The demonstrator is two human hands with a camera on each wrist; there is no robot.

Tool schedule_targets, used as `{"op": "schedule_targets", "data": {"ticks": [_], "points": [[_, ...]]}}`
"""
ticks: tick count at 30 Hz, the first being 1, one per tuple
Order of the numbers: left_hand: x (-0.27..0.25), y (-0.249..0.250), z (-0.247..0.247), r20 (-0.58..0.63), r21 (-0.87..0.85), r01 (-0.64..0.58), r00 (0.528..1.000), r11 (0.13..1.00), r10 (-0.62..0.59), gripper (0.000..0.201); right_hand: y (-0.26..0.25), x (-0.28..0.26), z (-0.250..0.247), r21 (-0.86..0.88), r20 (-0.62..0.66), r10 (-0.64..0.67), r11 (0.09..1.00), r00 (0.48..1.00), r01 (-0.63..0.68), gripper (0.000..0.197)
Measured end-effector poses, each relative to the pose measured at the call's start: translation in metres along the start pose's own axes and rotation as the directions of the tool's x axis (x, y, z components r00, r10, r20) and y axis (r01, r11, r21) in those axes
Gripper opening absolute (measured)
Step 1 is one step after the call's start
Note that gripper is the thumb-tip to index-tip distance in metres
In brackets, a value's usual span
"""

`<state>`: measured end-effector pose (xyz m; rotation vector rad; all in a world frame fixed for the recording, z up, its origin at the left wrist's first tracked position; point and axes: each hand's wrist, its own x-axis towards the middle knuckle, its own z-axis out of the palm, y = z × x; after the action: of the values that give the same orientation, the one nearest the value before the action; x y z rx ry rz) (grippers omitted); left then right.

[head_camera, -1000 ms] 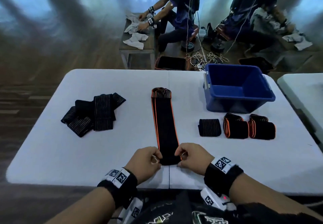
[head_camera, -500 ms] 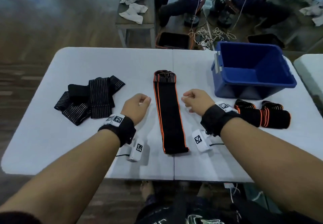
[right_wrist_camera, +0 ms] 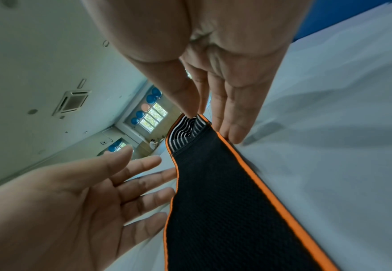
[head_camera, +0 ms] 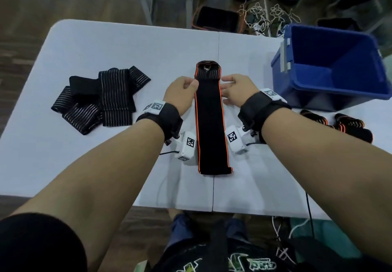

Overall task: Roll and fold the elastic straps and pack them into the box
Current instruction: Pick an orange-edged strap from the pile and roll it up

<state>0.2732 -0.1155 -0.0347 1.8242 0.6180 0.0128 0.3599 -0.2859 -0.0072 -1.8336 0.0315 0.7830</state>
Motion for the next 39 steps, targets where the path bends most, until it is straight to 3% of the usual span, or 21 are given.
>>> {"op": "schedule_targets", "data": {"ticks": [2,5,7,11,13,16,19,22,24,29,33,39], "points": [[-0.004,0.003,-0.001,0.010,-0.037,0.017,1.000,0.999,-0.017,0.023,0.000,-0.006,-0.003,0.085,0.022,-0.004,0.996,1.000,0.002,0.048],[-0.017,0.004,-0.007,0.029,0.007,0.011,1.000,1.000,-0.011,0.024,0.006,-0.020,-0.007,-0.039,-0.043,-0.036,0.999,0.998,0.034,0.038],[-0.032,-0.001,-0.014,0.029,0.086,-0.023,0.999,0.996,0.021,0.021,0.015,-0.039,-0.007,-0.127,-0.052,-0.070,0.990,0.996,0.063,0.028],[-0.084,-0.021,-0.029,0.105,0.342,-0.149,0.987,0.928,0.120,0.015,0.054,-0.085,-0.012,-0.310,0.078,-0.075,0.946,0.994,0.095,0.028],[-0.116,-0.030,-0.031,0.197,0.441,-0.256,0.963,0.860,0.185,0.026,0.074,-0.108,-0.013,-0.410,0.129,-0.091,0.902,0.987,0.136,0.027],[-0.153,-0.045,-0.026,0.380,0.458,-0.438,0.883,0.773,0.275,0.039,0.091,-0.141,-0.009,-0.465,0.159,-0.190,0.851,0.969,0.244,0.031],[-0.175,-0.055,-0.016,0.452,0.455,-0.502,0.842,0.736,0.294,0.047,0.097,-0.159,-0.007,-0.541,0.262,-0.240,0.766,0.935,0.348,0.044],[-0.186,-0.061,-0.010,0.431,0.486,-0.469,0.863,0.737,0.264,0.048,0.103,-0.161,-0.007,-0.609,0.365,-0.205,0.685,0.908,0.399,0.047],[-0.189,-0.062,-0.006,0.360,0.499,-0.406,0.901,0.766,0.243,0.042,0.107,-0.162,-0.005,-0.637,0.361,-0.206,0.658,0.910,0.402,0.043],[-0.190,-0.054,0.008,0.092,0.418,-0.132,0.990,0.899,0.102,0.029,0.110,-0.164,0.002,-0.580,0.158,-0.246,0.761,0.956,0.292,0.017],[-0.184,-0.053,0.019,-0.030,0.417,-0.009,0.999,0.909,0.024,0.022,0.114,-0.156,0.012,-0.549,-0.007,-0.217,0.817,0.976,0.177,0.023],[-0.181,-0.050,0.026,-0.067,0.365,0.023,0.998,0.931,0.002,0.012,0.116,-0.151,0.018,-0.554,-0.067,-0.164,0.826,0.984,0.100,0.025]]}}
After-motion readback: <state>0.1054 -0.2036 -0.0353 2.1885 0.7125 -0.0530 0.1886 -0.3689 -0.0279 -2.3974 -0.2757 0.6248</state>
